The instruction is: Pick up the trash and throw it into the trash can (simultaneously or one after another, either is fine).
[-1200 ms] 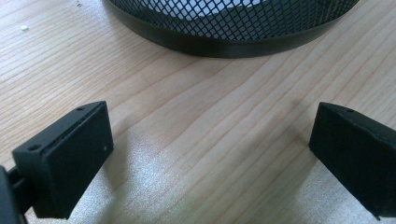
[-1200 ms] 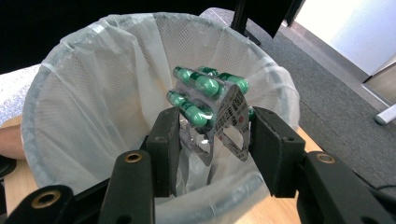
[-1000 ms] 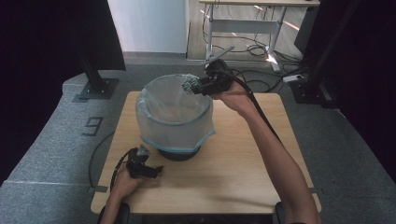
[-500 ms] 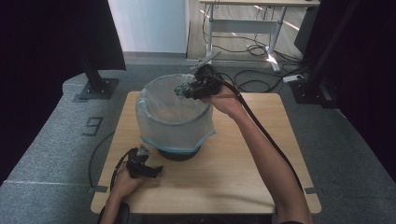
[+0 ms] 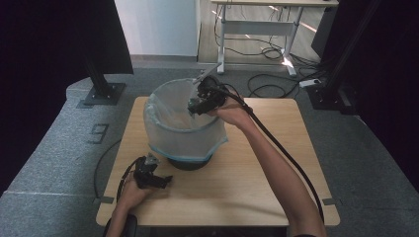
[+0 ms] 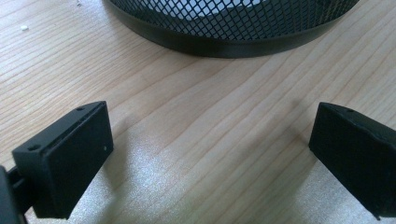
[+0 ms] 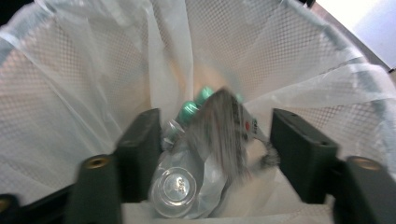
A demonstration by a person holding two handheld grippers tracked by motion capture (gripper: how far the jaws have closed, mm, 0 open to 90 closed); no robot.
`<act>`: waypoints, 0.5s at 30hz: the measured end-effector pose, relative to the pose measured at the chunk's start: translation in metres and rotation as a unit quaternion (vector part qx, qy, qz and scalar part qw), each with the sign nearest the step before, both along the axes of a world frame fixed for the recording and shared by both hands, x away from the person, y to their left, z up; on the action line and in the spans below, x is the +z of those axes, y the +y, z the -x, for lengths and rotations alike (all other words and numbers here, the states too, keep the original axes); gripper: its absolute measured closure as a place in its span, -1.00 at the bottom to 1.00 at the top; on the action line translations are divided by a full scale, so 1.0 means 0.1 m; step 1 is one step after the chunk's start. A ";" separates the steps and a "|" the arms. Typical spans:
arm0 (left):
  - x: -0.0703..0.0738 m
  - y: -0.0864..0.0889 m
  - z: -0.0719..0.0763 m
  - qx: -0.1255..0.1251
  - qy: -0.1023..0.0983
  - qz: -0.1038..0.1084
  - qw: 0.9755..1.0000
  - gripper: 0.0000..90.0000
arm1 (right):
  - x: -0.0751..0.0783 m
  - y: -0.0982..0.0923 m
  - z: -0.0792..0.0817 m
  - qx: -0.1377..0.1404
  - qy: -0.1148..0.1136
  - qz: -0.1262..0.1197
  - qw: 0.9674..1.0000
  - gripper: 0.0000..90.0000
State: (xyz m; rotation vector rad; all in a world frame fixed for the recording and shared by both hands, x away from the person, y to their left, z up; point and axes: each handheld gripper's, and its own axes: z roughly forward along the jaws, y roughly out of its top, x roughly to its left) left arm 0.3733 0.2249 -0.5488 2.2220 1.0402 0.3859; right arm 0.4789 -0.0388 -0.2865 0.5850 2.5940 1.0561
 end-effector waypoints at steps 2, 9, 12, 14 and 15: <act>0.00 0.00 0.00 0.000 0.000 0.000 1.000 -1.00 | -0.02 0.01 0.00 0.001 -0.002 0.002 1.000 -0.44; 0.00 0.00 0.00 0.000 0.000 0.000 1.000 -1.00 | 0.02 -0.03 0.00 -0.012 -0.021 -0.011 1.000 -0.73; 0.00 0.00 0.00 0.000 0.000 0.000 1.000 -1.00 | 0.05 -0.05 0.01 -0.012 -0.025 -0.016 0.999 -0.74; 0.00 0.00 0.00 0.000 0.000 0.000 1.000 -1.00 | 0.07 -0.07 0.02 -0.013 -0.026 -0.018 0.999 -0.74; 0.00 0.00 0.00 0.000 0.000 0.000 1.000 -1.00 | 0.08 -0.08 0.02 -0.013 -0.027 -0.019 0.999 -0.74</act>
